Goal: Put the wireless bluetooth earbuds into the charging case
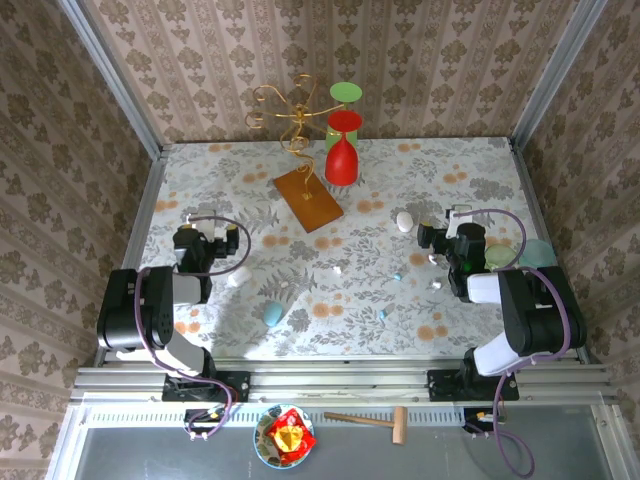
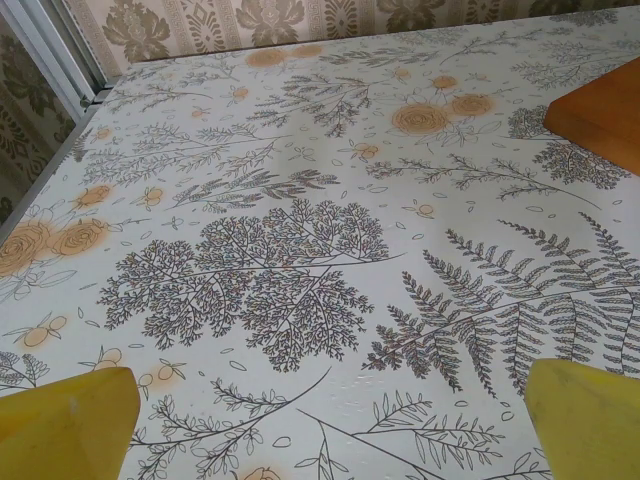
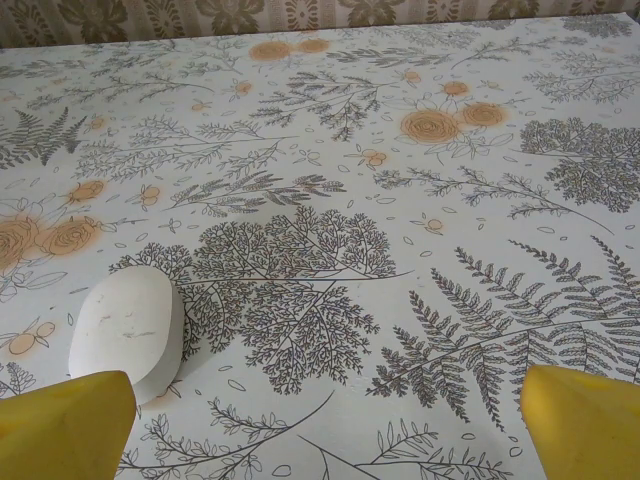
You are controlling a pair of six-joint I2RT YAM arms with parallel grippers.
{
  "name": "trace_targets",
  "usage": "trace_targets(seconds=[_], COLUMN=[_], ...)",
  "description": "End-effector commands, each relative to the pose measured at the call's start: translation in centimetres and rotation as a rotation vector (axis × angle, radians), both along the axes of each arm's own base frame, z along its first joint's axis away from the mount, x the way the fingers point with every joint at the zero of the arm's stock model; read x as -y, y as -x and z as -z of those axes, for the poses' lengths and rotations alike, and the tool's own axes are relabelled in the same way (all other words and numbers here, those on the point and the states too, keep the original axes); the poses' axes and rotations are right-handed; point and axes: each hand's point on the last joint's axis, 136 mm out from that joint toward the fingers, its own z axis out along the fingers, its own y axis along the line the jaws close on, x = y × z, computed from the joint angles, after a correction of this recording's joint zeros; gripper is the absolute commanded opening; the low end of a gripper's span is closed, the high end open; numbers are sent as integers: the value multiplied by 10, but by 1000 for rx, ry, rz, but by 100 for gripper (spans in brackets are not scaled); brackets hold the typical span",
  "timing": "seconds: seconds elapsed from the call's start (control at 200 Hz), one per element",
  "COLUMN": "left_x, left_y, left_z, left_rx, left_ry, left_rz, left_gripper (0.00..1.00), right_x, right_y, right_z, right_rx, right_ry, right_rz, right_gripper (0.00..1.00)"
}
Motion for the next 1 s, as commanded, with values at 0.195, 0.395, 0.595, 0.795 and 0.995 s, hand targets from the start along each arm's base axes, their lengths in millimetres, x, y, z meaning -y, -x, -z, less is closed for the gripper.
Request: trace_targets(seconds=[0.195, 0.395, 0.595, 0.795, 0.995], left_x=[-1, -1, -4, -7, -8], left_y=[-4, -4, -4, -1, 12], left_z=[-6, -6, -6, -10, -32], left_rx=[14, 14, 15, 37, 92], left_ry=[-4, -4, -2, -3, -30], left_rz=[-7, -7, -26, -46, -77], left_gripper=[100, 100, 100, 100, 100], right_x=[1, 2, 1, -2, -1], right_y=[-7, -7, -7, -8, -3], right_z=[-11, -11, -10, -12, -31], right_rx=[37, 36, 33, 29, 15], right_ry=[17, 17, 17, 19, 17], right_rz=[6, 7, 6, -14, -11], right_gripper=[100, 100, 100, 100, 100])
